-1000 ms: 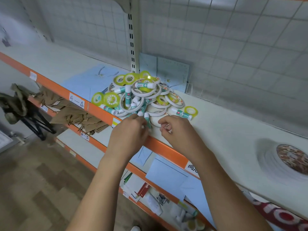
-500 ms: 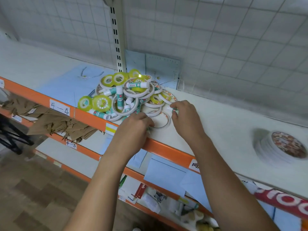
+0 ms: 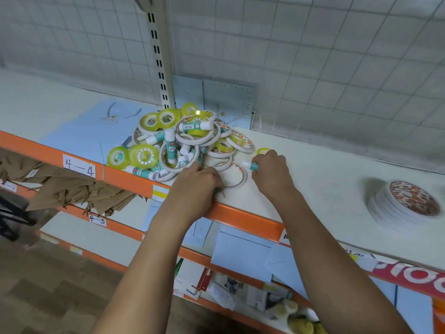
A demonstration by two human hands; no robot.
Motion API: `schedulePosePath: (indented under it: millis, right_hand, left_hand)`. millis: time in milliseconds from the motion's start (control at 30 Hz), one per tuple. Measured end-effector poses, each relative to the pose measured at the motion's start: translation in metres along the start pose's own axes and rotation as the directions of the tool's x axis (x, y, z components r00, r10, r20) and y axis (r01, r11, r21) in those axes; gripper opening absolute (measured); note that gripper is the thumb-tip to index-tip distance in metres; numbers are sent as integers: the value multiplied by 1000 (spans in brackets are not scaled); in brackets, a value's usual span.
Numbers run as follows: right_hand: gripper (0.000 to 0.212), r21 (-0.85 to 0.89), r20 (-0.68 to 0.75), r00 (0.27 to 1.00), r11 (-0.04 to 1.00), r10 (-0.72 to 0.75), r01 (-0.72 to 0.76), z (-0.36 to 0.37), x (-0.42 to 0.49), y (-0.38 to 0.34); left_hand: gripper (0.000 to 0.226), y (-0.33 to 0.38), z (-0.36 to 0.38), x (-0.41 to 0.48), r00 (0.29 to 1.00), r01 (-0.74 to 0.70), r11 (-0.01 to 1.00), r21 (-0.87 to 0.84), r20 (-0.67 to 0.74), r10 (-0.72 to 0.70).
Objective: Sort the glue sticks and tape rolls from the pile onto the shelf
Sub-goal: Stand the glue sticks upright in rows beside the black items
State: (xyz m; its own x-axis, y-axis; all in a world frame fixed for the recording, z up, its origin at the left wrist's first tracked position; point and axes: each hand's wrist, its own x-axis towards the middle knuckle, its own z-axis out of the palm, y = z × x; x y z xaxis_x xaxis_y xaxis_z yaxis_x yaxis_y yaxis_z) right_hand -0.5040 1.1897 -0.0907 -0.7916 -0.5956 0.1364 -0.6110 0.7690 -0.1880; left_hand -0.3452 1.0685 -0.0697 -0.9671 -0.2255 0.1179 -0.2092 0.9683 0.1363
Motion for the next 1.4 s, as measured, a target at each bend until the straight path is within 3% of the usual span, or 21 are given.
schedulePosePath:
  millis: [100, 233, 300, 433, 1000, 1400]
  right_hand:
    - [23, 16, -40, 998, 999, 42, -41, -7, -7, 1]
    - [25, 319, -63, 998, 948, 15, 6, -24, -27, 6]
    - [25, 373, -82, 995, 925, -48, 76, -34, -44, 14]
    - [31, 323, -129, 988, 938, -90, 127, -53, -78, 43]
    - [26, 309, -240, 931, 931, 274, -194, -128, -200, 248]
    - [31, 327, -232, 900, 901, 369, -286, -145, -275, 388]
  left_hand:
    - [35, 2, 0, 1, 999, -27, 1000, -16, -46, 26]
    - [27, 14, 0, 9, 988, -83, 990, -113, -141, 67]
    - [26, 25, 1, 14, 984, -118, 967, -224, -159, 84]
    - [26, 57, 6, 26, 971, -204, 940, -272, -178, 159]
    - [32, 294, 18, 71, 866, -500, 824, -267, -173, 469]
    - [29, 449, 60, 84, 812, -567, 766, -302, -49, 582]
